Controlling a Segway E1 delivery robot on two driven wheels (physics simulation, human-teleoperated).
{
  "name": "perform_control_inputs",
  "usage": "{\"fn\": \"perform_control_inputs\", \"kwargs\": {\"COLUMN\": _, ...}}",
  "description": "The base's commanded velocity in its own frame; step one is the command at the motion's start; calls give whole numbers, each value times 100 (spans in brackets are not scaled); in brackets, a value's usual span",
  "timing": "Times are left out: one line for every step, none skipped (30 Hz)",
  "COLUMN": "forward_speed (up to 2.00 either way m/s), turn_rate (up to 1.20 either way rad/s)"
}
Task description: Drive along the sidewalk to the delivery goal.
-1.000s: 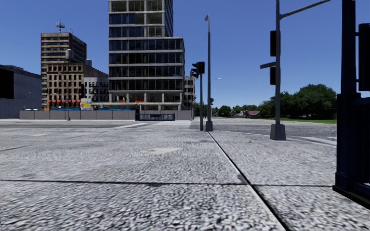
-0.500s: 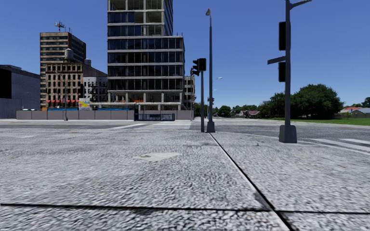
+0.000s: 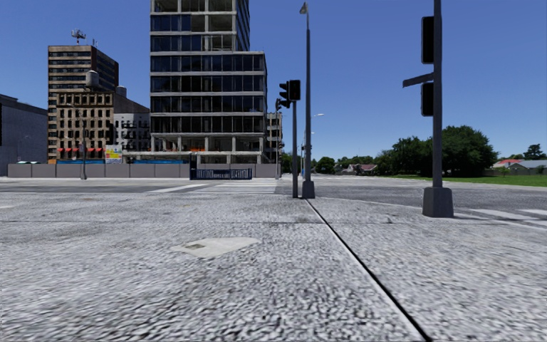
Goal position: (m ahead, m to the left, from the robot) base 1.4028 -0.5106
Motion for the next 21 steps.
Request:
{"fn": "perform_control_inputs", "kwargs": {"forward_speed": 154, "turn_rate": 0}}
{"fn": "perform_control_inputs", "kwargs": {"forward_speed": 154, "turn_rate": 0}}
{"fn": "perform_control_inputs", "kwargs": {"forward_speed": 154, "turn_rate": 0}}
{"fn": "perform_control_inputs", "kwargs": {"forward_speed": 154, "turn_rate": 0}}
{"fn": "perform_control_inputs", "kwargs": {"forward_speed": 152, "turn_rate": 0}}
{"fn": "perform_control_inputs", "kwargs": {"forward_speed": 152, "turn_rate": 0}}
{"fn": "perform_control_inputs", "kwargs": {"forward_speed": 152, "turn_rate": 0}}
{"fn": "perform_control_inputs", "kwargs": {"forward_speed": 151, "turn_rate": 0}}
{"fn": "perform_control_inputs", "kwargs": {"forward_speed": 149, "turn_rate": 0}}
{"fn": "perform_control_inputs", "kwargs": {"forward_speed": 146, "turn_rate": 0}}
{"fn": "perform_control_inputs", "kwargs": {"forward_speed": 146, "turn_rate": 0}}
{"fn": "perform_control_inputs", "kwargs": {"forward_speed": 133, "turn_rate": 0}}
{"fn": "perform_control_inputs", "kwargs": {"forward_speed": 123, "turn_rate": 0}}
{"fn": "perform_control_inputs", "kwargs": {"forward_speed": 119, "turn_rate": 0}}
{"fn": "perform_control_inputs", "kwargs": {"forward_speed": 118, "turn_rate": 0}}
{"fn": "perform_control_inputs", "kwargs": {"forward_speed": 118, "turn_rate": 0}}
{"fn": "perform_control_inputs", "kwargs": {"forward_speed": 118, "turn_rate": 0}}
{"fn": "perform_control_inputs", "kwargs": {"forward_speed": 118, "turn_rate": 0}}
{"fn": "perform_control_inputs", "kwargs": {"forward_speed": 114, "turn_rate": 0}}
{"fn": "perform_control_inputs", "kwargs": {"forward_speed": 114, "turn_rate": 0}}
{"fn": "perform_control_inputs", "kwargs": {"forward_speed": 109, "turn_rate": 0}}
